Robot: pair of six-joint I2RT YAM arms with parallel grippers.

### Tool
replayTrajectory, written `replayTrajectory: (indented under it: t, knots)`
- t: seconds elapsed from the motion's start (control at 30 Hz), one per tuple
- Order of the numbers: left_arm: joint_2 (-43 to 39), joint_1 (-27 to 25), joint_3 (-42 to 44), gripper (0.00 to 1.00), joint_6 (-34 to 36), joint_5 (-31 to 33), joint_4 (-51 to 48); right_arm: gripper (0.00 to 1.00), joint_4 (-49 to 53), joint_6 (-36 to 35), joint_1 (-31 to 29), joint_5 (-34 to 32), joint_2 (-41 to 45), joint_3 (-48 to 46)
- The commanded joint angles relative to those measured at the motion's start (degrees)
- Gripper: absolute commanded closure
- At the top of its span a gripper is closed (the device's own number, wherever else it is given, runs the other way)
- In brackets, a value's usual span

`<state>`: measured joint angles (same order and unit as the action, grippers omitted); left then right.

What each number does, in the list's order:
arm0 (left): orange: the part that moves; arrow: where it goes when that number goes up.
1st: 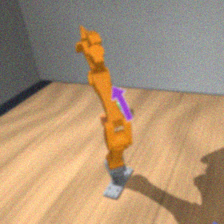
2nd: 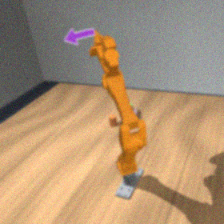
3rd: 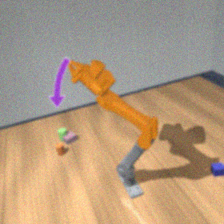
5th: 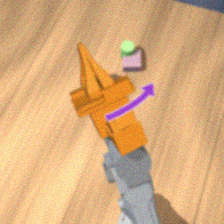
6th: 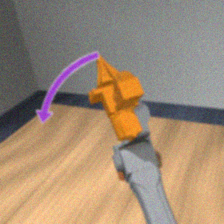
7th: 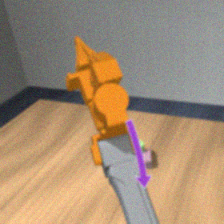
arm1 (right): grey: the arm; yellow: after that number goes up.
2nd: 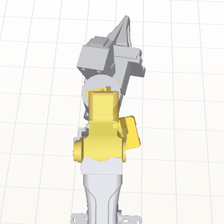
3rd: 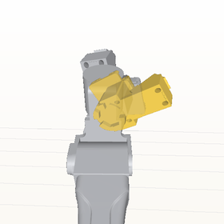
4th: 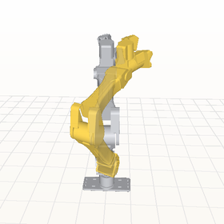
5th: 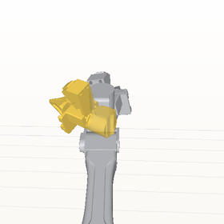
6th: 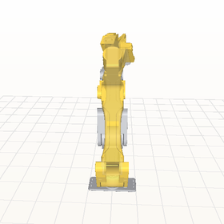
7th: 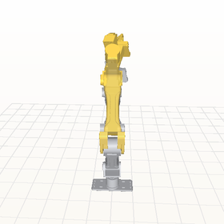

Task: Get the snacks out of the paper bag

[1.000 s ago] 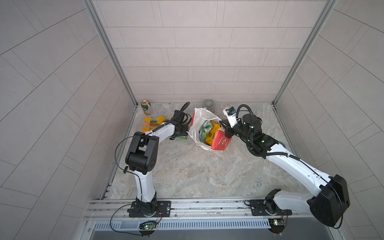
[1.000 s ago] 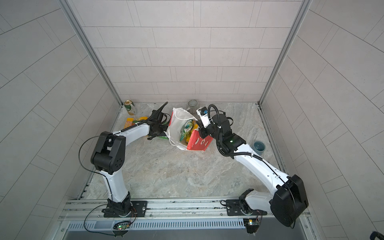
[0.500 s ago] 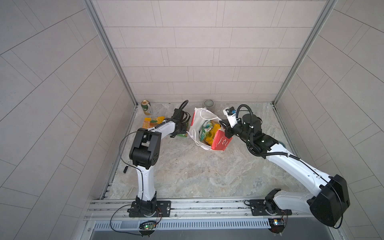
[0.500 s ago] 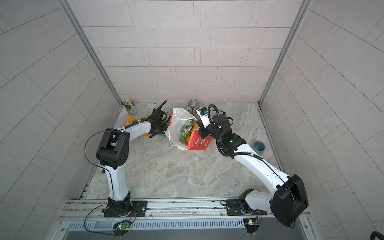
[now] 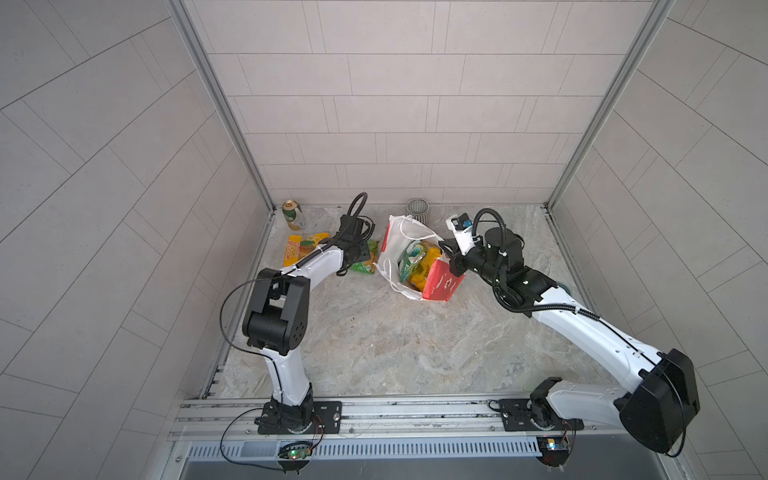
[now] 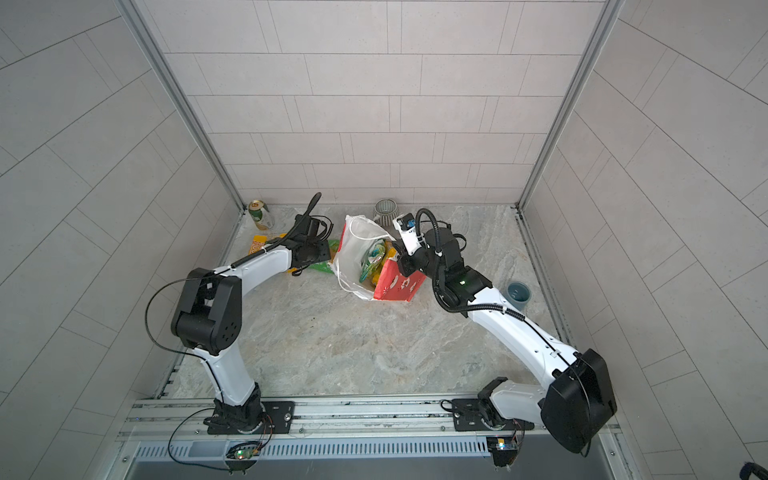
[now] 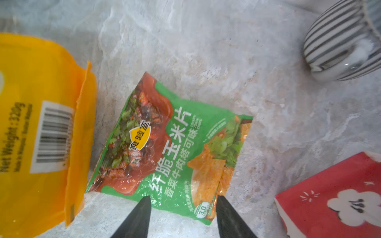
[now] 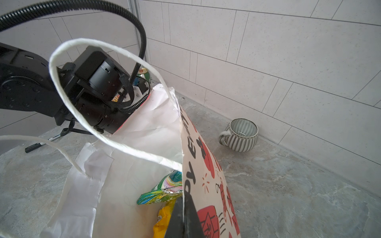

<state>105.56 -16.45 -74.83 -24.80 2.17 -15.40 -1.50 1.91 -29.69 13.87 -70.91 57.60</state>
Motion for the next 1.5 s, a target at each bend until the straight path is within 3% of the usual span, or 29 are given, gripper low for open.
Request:
replayTrajectory:
  t: [0.0,0.2,0.37,0.73,1.17,1.33,1.47]
  knots:
    - [3.1,-0.6,-6.8,0.37,3.7,-2.1,-2.3,0.99,-2.6,0.0,-0.2,1.0,0.8,-0.2]
    - [15.9,-0.1,-24.9,0.34,9.4,0.5,-18.4,0.99,-2.4,0.0,-0.2,1.0,1.2,-0.2]
    - [21.9,-0.2,-32.1,0.31,11.4,1.4,-24.0,0.99,-2.5,0.1,-0.2,0.9,1.5,-0.4]
    - [25.0,0.6,-33.6,0.31,9.0,6.1,-21.9,0.98,-2.4,0.2,-0.2,1.1,1.6,-0.3]
    - [19.0,0.7,-25.7,0.33,10.5,11.1,-17.6,0.98,-2.4,0.2,-0.2,1.0,1.4,-0.4]
    - [16.3,0.9,-25.6,0.33,10.6,9.1,-18.4,0.97,-1.7,0.0,-0.2,1.2,1.5,0.2]
    - [9.1,0.8,-23.5,0.33,10.2,5.6,-17.4,0.97,-0.2,-0.8,-0.2,1.2,1.2,1.1]
